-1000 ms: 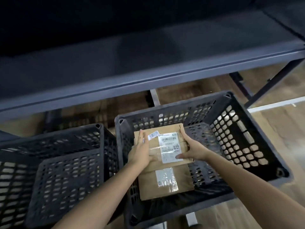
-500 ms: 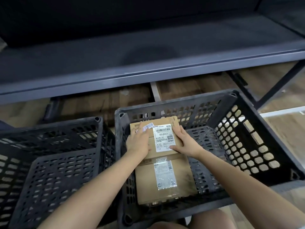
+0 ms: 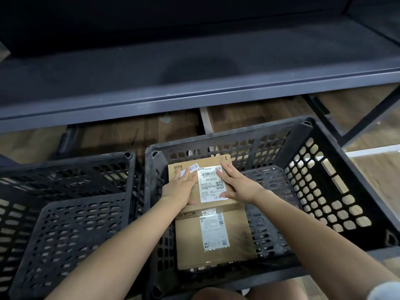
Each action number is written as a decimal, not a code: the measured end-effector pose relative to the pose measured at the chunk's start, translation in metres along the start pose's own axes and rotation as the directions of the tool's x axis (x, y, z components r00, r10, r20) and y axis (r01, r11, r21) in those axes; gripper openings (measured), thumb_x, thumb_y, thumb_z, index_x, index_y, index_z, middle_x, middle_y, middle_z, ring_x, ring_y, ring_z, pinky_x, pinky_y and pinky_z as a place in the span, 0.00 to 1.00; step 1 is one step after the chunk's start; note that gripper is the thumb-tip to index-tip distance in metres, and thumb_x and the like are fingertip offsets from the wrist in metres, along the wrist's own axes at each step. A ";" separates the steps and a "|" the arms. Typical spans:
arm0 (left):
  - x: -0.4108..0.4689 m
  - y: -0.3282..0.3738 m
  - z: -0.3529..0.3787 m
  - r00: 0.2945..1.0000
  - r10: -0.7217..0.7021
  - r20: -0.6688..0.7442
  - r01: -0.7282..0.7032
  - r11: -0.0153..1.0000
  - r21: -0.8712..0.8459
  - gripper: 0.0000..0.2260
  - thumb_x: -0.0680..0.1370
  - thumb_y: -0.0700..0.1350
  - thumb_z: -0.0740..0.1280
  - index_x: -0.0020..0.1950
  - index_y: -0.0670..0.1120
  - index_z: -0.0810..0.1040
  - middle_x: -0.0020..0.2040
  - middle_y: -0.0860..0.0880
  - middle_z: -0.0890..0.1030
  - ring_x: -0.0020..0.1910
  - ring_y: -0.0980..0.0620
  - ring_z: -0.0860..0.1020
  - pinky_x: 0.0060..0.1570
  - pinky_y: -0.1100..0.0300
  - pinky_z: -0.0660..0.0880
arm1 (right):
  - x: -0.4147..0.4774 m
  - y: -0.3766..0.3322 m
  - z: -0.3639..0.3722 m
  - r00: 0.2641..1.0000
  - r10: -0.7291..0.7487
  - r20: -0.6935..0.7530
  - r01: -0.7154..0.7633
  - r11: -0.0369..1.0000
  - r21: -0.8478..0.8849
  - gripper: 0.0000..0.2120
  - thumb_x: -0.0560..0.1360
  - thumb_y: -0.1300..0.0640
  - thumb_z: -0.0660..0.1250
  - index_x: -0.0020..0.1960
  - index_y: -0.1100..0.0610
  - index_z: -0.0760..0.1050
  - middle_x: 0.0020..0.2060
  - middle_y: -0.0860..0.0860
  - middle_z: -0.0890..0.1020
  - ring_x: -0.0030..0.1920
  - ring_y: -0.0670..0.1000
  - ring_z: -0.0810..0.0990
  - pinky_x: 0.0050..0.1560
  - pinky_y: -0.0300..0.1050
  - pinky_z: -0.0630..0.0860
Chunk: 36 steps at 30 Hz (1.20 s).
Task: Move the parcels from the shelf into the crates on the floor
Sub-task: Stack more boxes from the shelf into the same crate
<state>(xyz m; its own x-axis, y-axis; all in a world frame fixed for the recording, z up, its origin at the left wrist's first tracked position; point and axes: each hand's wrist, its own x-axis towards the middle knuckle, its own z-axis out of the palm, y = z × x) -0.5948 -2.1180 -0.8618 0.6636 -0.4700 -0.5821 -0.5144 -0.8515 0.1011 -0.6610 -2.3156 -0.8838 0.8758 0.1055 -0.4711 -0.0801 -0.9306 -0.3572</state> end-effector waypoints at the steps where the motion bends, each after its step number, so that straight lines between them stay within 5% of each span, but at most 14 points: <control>1: -0.001 -0.003 0.004 1.000 -0.004 -0.007 0.004 1.000 -0.017 0.40 0.77 0.48 0.67 0.77 0.53 0.40 0.78 0.50 0.38 0.77 0.46 0.39 0.71 0.47 0.61 | 0.000 -0.002 0.001 1.000 -0.003 0.002 0.003 1.000 0.006 0.38 0.78 0.45 0.62 0.77 0.49 0.42 0.76 0.46 0.35 0.75 0.47 0.35 0.76 0.50 0.53; 10: -0.009 -0.007 0.015 0.995 0.011 -0.101 -0.024 0.992 -0.127 0.39 0.77 0.47 0.67 0.77 0.55 0.43 0.78 0.53 0.40 0.77 0.49 0.41 0.72 0.51 0.57 | -0.010 -0.008 0.005 0.996 -0.013 -0.086 0.002 0.992 -0.123 0.35 0.79 0.43 0.57 0.77 0.50 0.41 0.76 0.47 0.36 0.76 0.47 0.37 0.72 0.50 0.62; 14: -0.009 -0.005 0.017 0.993 0.020 -0.118 -0.039 0.987 -0.158 0.38 0.77 0.51 0.67 0.78 0.53 0.45 0.78 0.54 0.40 0.77 0.52 0.40 0.73 0.54 0.56 | -0.018 -0.001 0.011 0.995 -0.013 -0.096 0.008 0.999 -0.052 0.36 0.78 0.42 0.58 0.77 0.50 0.42 0.76 0.46 0.36 0.76 0.46 0.37 0.73 0.48 0.60; 18: -0.010 0.002 0.014 0.996 -0.006 -0.088 -0.004 0.994 -0.109 0.37 0.78 0.50 0.65 0.78 0.52 0.44 0.78 0.53 0.40 0.77 0.52 0.39 0.73 0.55 0.55 | -0.018 0.002 0.013 0.998 -0.003 -0.071 -0.001 0.999 -0.052 0.36 0.78 0.42 0.58 0.77 0.50 0.42 0.76 0.47 0.37 0.76 0.47 0.37 0.76 0.48 0.54; 22: -0.009 0.007 0.005 0.998 -0.022 -0.066 0.019 0.999 -0.043 0.37 0.78 0.50 0.65 0.78 0.51 0.43 0.78 0.52 0.41 0.77 0.50 0.41 0.70 0.53 0.61 | -0.021 -0.001 0.003 0.997 0.008 -0.072 -0.015 0.995 -0.096 0.36 0.77 0.41 0.59 0.77 0.49 0.43 0.77 0.46 0.39 0.77 0.47 0.41 0.73 0.49 0.60; 26: -0.009 0.012 -0.011 0.998 -0.017 -0.058 0.019 0.999 0.032 0.37 0.75 0.53 0.68 0.77 0.49 0.51 0.79 0.49 0.47 0.77 0.47 0.48 0.66 0.48 0.67 | -0.021 -0.008 -0.014 0.997 0.017 -0.079 -0.032 0.981 -0.193 0.37 0.76 0.41 0.62 0.77 0.51 0.49 0.77 0.48 0.48 0.76 0.50 0.51 0.70 0.49 0.63; 31: -0.030 0.020 -0.054 0.987 0.015 -0.161 -0.024 0.998 -0.052 0.25 0.77 0.51 0.65 0.73 0.47 0.63 0.70 0.47 0.68 0.68 0.46 0.68 0.61 0.50 0.71 | -0.030 -0.032 -0.057 0.996 0.054 -0.073 -0.063 0.990 -0.124 0.33 0.79 0.44 0.59 0.77 0.56 0.52 0.77 0.52 0.53 0.75 0.52 0.55 0.73 0.49 0.61; 36: -0.084 0.031 -0.132 0.965 0.001 -0.261 -0.012 0.999 -0.040 0.21 0.79 0.51 0.61 0.71 0.47 0.65 0.67 0.46 0.71 0.65 0.44 0.71 0.57 0.51 0.71 | -0.068 -0.065 -0.123 0.986 0.000 -0.166 -0.019 0.993 -0.118 0.32 0.79 0.42 0.57 0.76 0.58 0.54 0.75 0.55 0.59 0.75 0.54 0.57 0.74 0.47 0.55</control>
<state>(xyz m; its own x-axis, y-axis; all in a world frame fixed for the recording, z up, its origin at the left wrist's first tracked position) -0.5953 -2.1356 -0.7033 0.7816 -0.5152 -0.3516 -0.5001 -0.8545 0.1405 -0.6562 -2.3052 -0.7292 0.9425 0.0463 -0.3308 -0.0403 -0.9674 -0.2502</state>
